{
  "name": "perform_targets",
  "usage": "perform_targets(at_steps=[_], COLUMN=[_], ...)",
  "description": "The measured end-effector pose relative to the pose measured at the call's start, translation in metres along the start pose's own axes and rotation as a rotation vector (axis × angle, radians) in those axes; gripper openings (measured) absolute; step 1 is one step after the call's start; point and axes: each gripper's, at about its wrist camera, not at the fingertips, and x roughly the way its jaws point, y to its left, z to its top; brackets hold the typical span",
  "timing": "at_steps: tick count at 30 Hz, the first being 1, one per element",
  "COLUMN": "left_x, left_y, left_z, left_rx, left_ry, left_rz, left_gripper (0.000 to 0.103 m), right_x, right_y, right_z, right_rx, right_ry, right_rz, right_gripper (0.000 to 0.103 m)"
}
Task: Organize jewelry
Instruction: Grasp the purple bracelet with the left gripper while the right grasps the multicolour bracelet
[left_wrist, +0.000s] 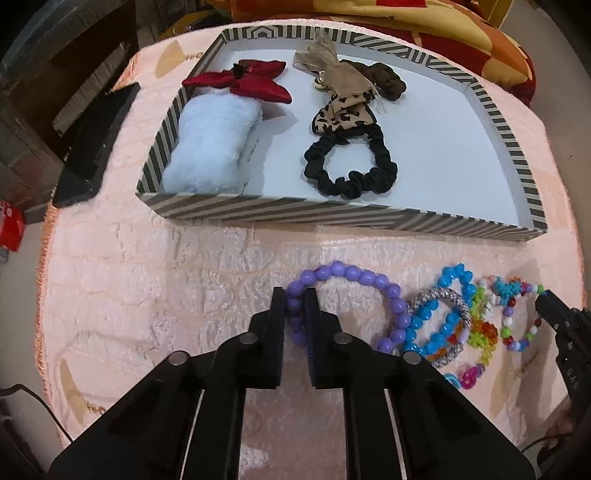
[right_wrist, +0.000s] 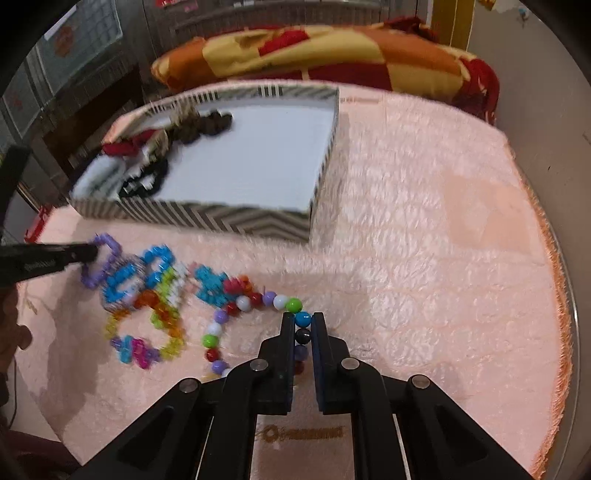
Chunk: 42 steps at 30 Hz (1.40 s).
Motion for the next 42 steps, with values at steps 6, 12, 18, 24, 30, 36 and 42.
perform_targets(at_steps=[6, 12, 18, 24, 30, 36, 42], left_x=[-0.021, -0.061, -0.093, -0.111, -0.119, -0.112, -0.105], left_y=[0.022, 0.020, 0.014, 0.011, -0.004, -0.023, -0.042], left_z=[0.001, 0.007, 0.016, 0.033, 0.048, 0.062, 0.076], left_rx=[-0.019, 0.009, 0.038, 0.049, 0.075, 0.096, 0.116], left_ry=[-0.016, -0.083, -0.143, -0.180, -0.211, -0.209, -0.205], left_rz=[-0.048, -0.060, -0.059, -0.077, -0.073, -0.067, -0.074], left_gripper=[0.008, 0.008, 0.008, 0.008, 0.008, 0.008, 0.008], right_x=[-0.038, -0.064, -0.073, -0.080, -0.083, -0.083, -0.077], right_y=[0.009, 0.010, 0.009, 0.014, 0.018, 0.020, 0.018], right_z=[0.009, 0.023, 0.032, 0.044, 0.058, 0.074, 0.095], right_rx=[-0.021, -0.015, -0.015, -0.033, -0.049, -0.071, -0.079], right_ry=[-0.085, -0.148, -0.165, -0.183, -0.193, -0.204, -0.200], right_rz=[0.007, 0.011, 0.022, 0.041, 0.057, 0.057, 0.066], right_gripper=[0.008, 0.008, 0.008, 0.008, 0.008, 0.008, 0.008])
